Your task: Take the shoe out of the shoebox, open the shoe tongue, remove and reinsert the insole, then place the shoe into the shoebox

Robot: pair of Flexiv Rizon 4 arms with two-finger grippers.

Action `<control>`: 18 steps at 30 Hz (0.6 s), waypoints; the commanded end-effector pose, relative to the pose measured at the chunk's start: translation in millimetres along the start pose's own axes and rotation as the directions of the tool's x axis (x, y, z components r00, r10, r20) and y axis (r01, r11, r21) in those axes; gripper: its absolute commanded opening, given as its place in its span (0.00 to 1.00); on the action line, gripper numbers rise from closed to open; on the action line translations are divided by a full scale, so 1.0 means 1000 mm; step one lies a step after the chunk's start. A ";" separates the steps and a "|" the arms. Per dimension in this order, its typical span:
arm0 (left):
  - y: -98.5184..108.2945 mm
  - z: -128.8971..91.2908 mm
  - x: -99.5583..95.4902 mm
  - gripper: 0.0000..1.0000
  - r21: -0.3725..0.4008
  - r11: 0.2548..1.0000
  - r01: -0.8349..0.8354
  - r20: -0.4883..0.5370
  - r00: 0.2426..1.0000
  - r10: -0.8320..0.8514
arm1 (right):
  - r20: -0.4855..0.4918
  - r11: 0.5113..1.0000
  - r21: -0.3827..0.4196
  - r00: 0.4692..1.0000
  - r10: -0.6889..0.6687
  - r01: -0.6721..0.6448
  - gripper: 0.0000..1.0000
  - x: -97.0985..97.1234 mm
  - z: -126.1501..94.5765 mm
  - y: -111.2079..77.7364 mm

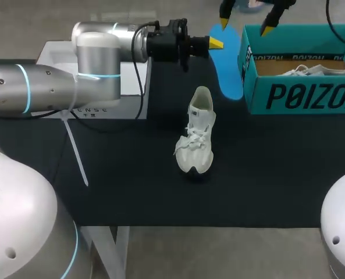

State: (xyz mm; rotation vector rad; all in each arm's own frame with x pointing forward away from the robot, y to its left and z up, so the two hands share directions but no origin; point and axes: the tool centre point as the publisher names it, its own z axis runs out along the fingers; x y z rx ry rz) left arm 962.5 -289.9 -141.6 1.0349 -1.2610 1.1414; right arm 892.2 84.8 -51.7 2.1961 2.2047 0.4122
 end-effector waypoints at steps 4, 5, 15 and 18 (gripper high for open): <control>0.001 0.007 -0.004 0.00 -0.006 1.000 -0.008 -0.013 1.000 0.008 | 0.117 0.999 0.048 0.993 0.020 -0.026 1.00 0.012 0.015 0.007; 0.002 0.007 -0.004 0.00 -0.007 1.000 -0.008 -0.014 1.000 0.008 | 0.118 0.998 0.049 0.993 0.023 -0.029 1.00 0.012 0.017 0.008; 0.006 0.007 -0.005 0.00 -0.014 1.000 -0.008 -0.010 1.000 0.008 | 0.126 0.999 0.034 0.992 0.033 -0.037 1.00 0.013 0.019 0.011; 0.005 0.007 -0.005 0.00 -0.013 1.000 -0.008 -0.011 1.000 0.008 | 0.131 0.999 0.032 0.991 0.035 -0.039 1.00 0.011 0.018 0.011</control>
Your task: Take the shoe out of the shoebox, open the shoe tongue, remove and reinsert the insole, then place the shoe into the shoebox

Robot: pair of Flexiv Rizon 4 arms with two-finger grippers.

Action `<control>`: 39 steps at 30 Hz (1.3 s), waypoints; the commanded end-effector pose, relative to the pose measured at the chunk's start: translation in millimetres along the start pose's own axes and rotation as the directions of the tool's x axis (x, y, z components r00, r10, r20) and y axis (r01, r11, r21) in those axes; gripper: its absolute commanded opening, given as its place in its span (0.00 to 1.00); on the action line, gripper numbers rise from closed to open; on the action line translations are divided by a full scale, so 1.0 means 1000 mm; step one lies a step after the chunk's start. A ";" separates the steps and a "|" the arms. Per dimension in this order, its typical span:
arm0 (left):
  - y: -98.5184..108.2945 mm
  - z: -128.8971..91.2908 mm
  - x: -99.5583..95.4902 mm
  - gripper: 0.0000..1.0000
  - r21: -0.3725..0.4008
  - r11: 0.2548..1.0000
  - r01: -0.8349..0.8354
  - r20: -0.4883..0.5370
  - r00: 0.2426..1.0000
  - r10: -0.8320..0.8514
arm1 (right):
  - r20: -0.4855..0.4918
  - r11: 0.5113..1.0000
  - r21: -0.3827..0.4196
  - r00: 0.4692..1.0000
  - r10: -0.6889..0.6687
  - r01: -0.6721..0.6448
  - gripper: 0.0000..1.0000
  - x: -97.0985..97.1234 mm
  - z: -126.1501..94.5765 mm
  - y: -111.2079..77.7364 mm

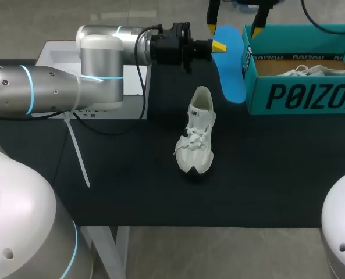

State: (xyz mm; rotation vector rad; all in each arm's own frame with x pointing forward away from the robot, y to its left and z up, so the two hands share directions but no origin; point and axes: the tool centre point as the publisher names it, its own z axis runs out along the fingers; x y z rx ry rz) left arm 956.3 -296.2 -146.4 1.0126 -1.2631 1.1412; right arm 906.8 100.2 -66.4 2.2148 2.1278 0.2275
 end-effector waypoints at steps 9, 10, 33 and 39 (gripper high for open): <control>0.000 -0.002 0.001 0.00 0.001 1.000 0.002 0.002 1.000 -0.002 | 0.009 1.000 -0.008 1.000 0.002 -0.002 1.00 -0.002 -0.002 0.001; -0.001 -0.002 0.001 0.00 0.001 1.000 0.002 0.002 1.000 -0.002 | 0.010 1.000 -0.008 1.000 0.002 -0.002 1.00 -0.002 -0.002 0.001; -0.013 -0.025 0.009 0.00 0.031 0.982 0.188 -0.136 0.974 -0.182 | -0.286 0.992 -0.025 0.952 0.110 -0.122 1.00 -0.053 0.012 0.025; -0.011 -0.025 0.010 0.00 0.033 0.988 0.150 -0.101 0.984 -0.146 | -0.295 0.992 -0.027 0.950 0.106 -0.119 1.00 -0.051 0.013 0.027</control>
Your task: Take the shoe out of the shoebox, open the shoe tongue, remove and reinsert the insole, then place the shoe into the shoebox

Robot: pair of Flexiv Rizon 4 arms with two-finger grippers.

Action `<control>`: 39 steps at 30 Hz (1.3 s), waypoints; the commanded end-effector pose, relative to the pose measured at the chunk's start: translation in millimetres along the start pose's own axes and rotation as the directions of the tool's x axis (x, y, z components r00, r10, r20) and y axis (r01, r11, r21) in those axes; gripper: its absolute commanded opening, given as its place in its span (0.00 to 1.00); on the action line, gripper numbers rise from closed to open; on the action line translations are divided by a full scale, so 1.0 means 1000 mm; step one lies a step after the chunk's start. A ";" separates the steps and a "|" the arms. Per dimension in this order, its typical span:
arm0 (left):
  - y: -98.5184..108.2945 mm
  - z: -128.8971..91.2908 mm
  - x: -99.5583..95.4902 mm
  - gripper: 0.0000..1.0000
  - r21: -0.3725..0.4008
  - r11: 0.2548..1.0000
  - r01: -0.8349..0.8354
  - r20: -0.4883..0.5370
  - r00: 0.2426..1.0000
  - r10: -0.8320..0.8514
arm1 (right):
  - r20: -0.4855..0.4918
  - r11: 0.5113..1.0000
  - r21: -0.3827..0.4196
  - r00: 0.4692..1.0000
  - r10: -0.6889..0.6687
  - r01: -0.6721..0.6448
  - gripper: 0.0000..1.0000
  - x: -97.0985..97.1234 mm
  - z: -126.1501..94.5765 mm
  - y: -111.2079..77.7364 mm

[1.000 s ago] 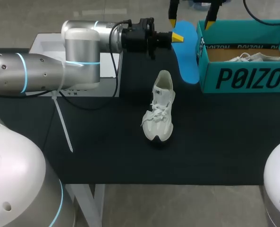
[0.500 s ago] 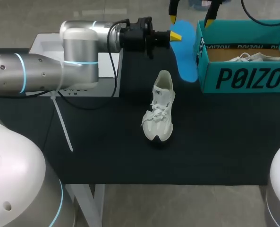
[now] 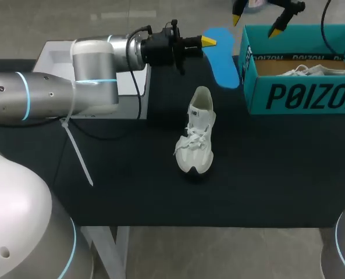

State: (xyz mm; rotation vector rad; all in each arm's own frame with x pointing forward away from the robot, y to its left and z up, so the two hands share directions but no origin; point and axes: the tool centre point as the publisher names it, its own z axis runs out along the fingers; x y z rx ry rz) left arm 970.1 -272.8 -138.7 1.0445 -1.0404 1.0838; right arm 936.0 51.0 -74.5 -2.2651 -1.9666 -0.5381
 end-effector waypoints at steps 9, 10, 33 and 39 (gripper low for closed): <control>0.001 0.000 -0.005 0.00 0.009 0.996 -0.086 0.078 0.993 0.085 | -0.045 1.000 -0.006 0.999 -0.002 0.002 1.00 -0.006 0.003 -0.003; 0.001 0.000 -0.005 0.00 0.009 0.996 -0.086 0.078 0.993 0.085 | -0.045 1.000 -0.007 0.999 -0.002 0.001 1.00 -0.006 0.003 -0.003; -0.001 -0.001 0.004 0.00 0.025 0.977 -0.214 0.091 0.973 0.211 | -0.053 1.000 -0.001 0.999 0.013 -0.013 1.00 -0.014 0.006 -0.006; 0.002 0.003 0.007 0.00 -0.080 0.906 -0.415 0.182 0.888 0.422 | -0.052 1.000 -0.002 0.999 0.006 -0.006 1.00 -0.014 0.006 -0.004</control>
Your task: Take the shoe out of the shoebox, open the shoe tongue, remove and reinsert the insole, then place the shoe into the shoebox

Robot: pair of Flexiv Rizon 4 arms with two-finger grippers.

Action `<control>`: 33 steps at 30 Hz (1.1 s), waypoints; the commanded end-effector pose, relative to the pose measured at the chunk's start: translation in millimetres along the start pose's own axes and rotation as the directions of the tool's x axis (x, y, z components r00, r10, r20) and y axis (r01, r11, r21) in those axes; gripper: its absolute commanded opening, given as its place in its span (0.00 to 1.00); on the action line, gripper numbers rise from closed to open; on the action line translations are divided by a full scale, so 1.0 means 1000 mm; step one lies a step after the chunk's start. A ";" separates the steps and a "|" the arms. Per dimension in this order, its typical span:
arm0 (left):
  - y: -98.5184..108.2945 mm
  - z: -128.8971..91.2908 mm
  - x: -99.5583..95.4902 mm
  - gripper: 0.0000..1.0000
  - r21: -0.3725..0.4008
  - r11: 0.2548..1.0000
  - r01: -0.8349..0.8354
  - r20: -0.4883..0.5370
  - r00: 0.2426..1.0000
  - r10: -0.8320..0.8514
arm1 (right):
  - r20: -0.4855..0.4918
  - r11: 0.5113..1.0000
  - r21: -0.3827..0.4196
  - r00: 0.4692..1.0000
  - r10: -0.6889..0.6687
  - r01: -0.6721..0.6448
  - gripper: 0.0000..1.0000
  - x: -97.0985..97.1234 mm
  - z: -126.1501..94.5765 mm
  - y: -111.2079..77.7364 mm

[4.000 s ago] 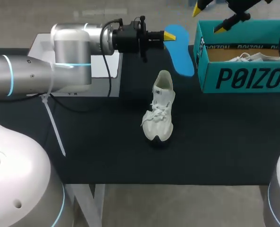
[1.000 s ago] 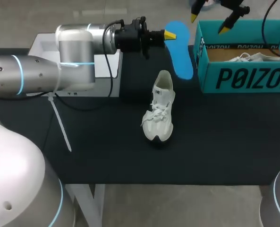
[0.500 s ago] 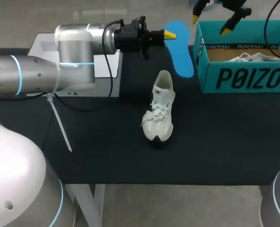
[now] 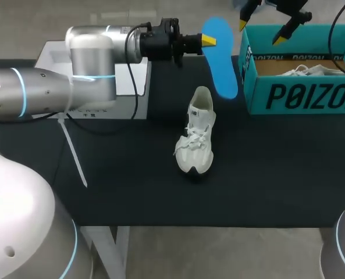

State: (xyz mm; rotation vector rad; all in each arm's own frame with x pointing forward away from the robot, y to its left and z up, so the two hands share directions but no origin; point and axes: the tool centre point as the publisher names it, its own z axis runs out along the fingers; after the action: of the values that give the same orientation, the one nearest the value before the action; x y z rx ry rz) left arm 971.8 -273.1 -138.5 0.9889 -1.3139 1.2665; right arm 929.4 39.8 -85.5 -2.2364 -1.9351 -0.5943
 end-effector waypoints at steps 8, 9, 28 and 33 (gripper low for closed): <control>0.008 0.009 0.011 0.00 -0.138 0.880 -0.455 0.151 0.868 0.473 | -0.082 1.000 -0.018 0.997 0.001 -0.002 1.00 -0.002 -0.002 0.006; 0.008 0.008 0.012 0.00 -0.143 0.862 -0.486 0.170 0.846 0.505 | -0.121 1.000 -0.025 0.993 -0.004 0.001 1.00 -0.001 -0.003 0.006; 0.009 0.000 0.013 0.00 -0.063 0.629 -0.775 0.099 0.622 0.776 | -0.504 0.998 -0.023 0.863 0.036 -0.055 1.00 -0.007 -0.008 0.010; 0.009 0.000 0.013 0.00 -0.063 0.629 -0.775 0.099 0.622 0.776 | -0.493 0.998 -0.022 0.869 0.040 -0.059 1.00 -0.008 -0.007 0.010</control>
State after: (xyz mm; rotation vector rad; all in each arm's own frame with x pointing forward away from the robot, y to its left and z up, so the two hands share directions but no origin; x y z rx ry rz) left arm 963.7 -269.5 -126.1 0.4436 -1.9661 1.8363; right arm 937.5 27.6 -78.7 -1.8976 -1.6160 -1.0684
